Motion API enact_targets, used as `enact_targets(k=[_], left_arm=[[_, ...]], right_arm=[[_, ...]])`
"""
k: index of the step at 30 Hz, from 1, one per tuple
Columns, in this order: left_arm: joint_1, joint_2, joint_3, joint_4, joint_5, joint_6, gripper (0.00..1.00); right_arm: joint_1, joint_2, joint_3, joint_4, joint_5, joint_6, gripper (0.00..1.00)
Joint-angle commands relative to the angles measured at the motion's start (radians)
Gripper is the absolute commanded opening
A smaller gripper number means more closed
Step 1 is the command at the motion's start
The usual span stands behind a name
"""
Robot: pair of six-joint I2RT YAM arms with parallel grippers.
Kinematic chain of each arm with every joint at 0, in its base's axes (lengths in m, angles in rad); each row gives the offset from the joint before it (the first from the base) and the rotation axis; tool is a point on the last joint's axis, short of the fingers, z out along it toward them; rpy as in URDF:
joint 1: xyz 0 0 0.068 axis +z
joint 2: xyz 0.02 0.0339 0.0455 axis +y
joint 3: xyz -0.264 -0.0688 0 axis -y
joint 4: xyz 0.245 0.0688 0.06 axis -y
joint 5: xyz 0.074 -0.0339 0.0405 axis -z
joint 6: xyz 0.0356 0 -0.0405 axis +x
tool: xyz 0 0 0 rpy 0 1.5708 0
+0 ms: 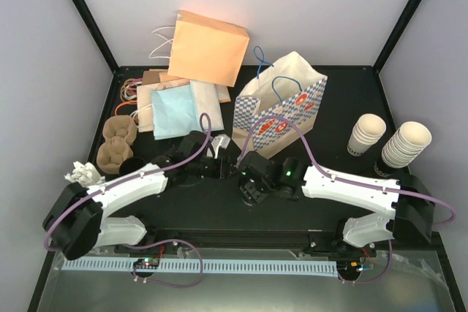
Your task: Pack the takeout coffee
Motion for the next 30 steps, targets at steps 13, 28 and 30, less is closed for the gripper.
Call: enact_targets(k=[13, 28, 30], left_arm=[[0.022, 0.199, 0.066, 0.041, 0.198, 0.108, 0.43], [0.042, 0.336, 0.035, -0.011, 0.209, 0.204, 0.4], [0.042, 0.352, 0.039, -0.015, 0.218, 0.214, 0.4]], right_arm=[[0.005, 0.032, -0.054, 0.034, -0.188, -0.106, 0.64], [0.005, 0.048, -0.088, 0.067, -0.22, -0.142, 0.64], [0.006, 0.051, -0.086, 0.071, -0.229, -0.144, 0.64]])
